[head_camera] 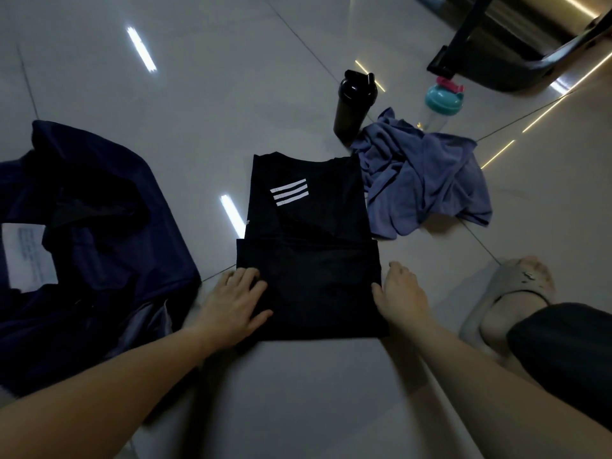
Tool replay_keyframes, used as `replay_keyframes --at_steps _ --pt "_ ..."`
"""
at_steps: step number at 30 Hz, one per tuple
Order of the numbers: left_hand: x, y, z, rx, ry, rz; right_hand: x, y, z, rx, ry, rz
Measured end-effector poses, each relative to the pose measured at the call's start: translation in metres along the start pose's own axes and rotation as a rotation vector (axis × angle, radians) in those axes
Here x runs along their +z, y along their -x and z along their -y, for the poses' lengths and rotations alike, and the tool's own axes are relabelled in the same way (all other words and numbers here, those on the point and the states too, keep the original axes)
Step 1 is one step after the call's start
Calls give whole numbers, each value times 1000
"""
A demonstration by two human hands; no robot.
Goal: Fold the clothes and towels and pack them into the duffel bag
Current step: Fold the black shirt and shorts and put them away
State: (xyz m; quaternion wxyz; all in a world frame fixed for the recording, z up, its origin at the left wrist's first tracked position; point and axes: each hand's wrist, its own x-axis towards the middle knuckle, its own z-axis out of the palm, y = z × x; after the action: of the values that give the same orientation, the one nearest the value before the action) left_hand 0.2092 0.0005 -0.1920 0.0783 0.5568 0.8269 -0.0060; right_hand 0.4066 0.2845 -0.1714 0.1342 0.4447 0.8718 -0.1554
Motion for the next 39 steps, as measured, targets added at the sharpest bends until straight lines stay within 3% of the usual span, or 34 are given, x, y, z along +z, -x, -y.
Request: replay_keyframes --at_steps 5,12,17,21,28,32,35,39 --pt "-9 26 -13 43 53 216 5 21 -6 342 -369 325" --pt "-26 27 -21 81 -127 324 -11 50 0 477 -893 591" --pt "-51 21 -21 90 -101 383 -36 66 -5 419 -823 541" --pt "-81 12 -20 95 32 546 -51 80 -8 322 -820 523" --pt "-120 12 -11 -160 518 900 -111 89 -7 166 -755 832" --pt "-137 16 4 -280 775 1035 -142 88 3 82 -845 867" --pt "-149 12 18 -328 911 1018 -153 78 9 60 -932 821" --pt "-157 2 39 -422 1025 865 -147 58 21 119 -976 744"
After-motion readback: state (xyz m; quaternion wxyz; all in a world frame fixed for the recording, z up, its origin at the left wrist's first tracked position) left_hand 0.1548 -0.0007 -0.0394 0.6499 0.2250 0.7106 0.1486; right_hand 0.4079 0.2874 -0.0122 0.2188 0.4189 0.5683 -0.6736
